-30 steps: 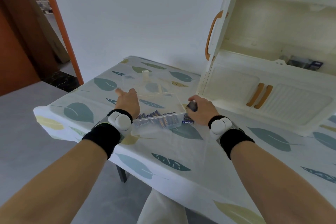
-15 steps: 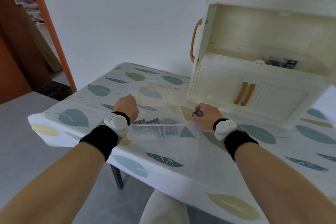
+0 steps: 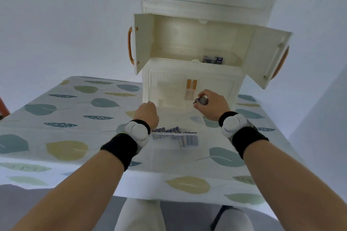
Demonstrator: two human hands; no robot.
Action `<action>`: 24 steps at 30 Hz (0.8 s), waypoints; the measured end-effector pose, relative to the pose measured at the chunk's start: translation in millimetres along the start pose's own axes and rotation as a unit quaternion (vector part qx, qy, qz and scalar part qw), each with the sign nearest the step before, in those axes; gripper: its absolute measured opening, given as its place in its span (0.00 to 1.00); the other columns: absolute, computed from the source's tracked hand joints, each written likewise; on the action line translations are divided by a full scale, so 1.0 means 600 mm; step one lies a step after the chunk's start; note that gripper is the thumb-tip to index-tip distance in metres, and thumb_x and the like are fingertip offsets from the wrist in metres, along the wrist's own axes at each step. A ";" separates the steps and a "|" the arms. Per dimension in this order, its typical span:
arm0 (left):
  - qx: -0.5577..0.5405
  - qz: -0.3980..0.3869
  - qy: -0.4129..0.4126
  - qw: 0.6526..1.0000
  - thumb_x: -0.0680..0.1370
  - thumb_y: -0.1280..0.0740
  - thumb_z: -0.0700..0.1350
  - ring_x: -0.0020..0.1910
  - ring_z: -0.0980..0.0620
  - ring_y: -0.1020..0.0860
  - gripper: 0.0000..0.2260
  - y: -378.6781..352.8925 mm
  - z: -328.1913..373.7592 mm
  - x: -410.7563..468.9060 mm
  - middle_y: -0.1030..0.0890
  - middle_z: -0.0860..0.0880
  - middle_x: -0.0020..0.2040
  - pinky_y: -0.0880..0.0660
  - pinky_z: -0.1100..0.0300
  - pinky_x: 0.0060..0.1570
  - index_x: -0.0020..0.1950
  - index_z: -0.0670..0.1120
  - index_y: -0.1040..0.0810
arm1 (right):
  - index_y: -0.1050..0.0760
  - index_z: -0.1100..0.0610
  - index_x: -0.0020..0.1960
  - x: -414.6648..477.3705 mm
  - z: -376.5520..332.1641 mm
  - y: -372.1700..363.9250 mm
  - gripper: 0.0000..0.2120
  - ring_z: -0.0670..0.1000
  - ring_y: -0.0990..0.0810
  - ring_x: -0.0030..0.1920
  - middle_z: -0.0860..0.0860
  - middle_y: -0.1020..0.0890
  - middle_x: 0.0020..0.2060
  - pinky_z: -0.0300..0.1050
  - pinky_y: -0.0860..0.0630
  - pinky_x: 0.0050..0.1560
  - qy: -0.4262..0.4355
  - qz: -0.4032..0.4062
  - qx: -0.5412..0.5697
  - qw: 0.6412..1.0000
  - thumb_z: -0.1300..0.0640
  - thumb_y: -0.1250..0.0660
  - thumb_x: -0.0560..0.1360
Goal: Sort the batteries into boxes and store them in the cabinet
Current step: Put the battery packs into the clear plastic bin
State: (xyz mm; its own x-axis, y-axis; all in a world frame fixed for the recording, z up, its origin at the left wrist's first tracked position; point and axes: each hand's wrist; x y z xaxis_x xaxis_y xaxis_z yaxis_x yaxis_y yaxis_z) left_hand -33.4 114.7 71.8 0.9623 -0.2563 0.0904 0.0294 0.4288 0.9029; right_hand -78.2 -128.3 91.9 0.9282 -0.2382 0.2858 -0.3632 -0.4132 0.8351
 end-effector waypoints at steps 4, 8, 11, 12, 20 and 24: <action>-0.002 -0.013 -0.026 1.000 0.76 0.40 0.34 0.54 0.39 0.23 0.10 -0.053 0.060 0.004 0.24 0.38 0.56 0.26 0.53 0.48 0.57 0.36 0.28 | 0.27 0.44 0.57 -0.030 0.032 0.020 0.17 0.51 0.21 0.42 0.46 0.20 0.45 0.42 0.27 0.42 -0.010 -0.011 0.010 1.000 0.40 0.31 0.71; -0.011 -0.025 -0.043 0.999 0.77 0.40 0.33 0.57 0.38 0.23 0.12 -0.094 0.093 0.015 0.26 0.38 0.60 0.25 0.52 0.53 0.60 0.36 0.29 | 0.28 0.43 0.59 -0.057 0.057 0.017 0.20 0.47 0.23 0.39 0.42 0.24 0.39 0.40 0.31 0.36 0.001 -0.070 0.003 0.998 0.39 0.30 0.70; -0.001 -0.039 -0.046 0.998 0.77 0.40 0.34 0.57 0.39 0.24 0.11 -0.110 0.095 0.026 0.25 0.38 0.60 0.26 0.53 0.52 0.60 0.36 0.28 | 0.26 0.45 0.59 -0.063 0.062 0.000 0.19 0.47 0.24 0.43 0.42 0.23 0.43 0.37 0.33 0.37 0.015 -0.078 -0.030 0.996 0.41 0.30 0.70; 0.005 -0.044 -0.044 0.998 0.77 0.40 0.34 0.56 0.39 0.24 0.10 -0.114 0.093 0.030 0.25 0.38 0.59 0.26 0.53 0.51 0.59 0.36 0.28 | 0.26 0.46 0.59 -0.062 0.063 -0.005 0.19 0.48 0.24 0.44 0.43 0.22 0.45 0.38 0.32 0.38 0.020 -0.077 -0.036 0.996 0.42 0.30 0.71; -0.128 -0.077 0.004 0.989 0.74 0.38 0.40 0.56 0.45 0.23 0.18 -0.125 0.072 0.058 0.22 0.45 0.60 0.26 0.55 0.52 0.64 0.46 0.26 | 0.31 0.47 0.63 -0.052 0.023 -0.036 0.28 0.49 0.19 0.44 0.46 0.18 0.47 0.43 0.21 0.47 0.085 -0.188 -0.011 0.978 0.45 0.25 0.67; -0.278 -0.047 0.063 0.957 0.71 0.37 0.52 0.45 0.50 0.22 0.14 -0.106 0.074 0.064 0.20 0.50 0.49 0.24 0.55 0.46 0.56 0.53 0.27 | 0.31 0.49 0.65 -0.051 0.014 -0.069 0.28 0.50 0.20 0.48 0.49 0.18 0.50 0.46 0.21 0.54 0.063 -0.238 -0.019 0.969 0.44 0.24 0.69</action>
State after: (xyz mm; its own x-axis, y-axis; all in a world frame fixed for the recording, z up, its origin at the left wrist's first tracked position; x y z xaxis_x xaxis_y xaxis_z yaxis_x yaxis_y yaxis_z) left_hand -10.1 39.3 36.3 0.9725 -0.2243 -0.0627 0.2222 0.8127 0.5386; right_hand -92.3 -111.1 44.6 0.9932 0.0812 -0.0837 0.1102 -0.4177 0.9019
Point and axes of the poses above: each hand's wrist, its own x-axis towards the middle knuckle, its own y-axis out of the back of the hand, z = x × y
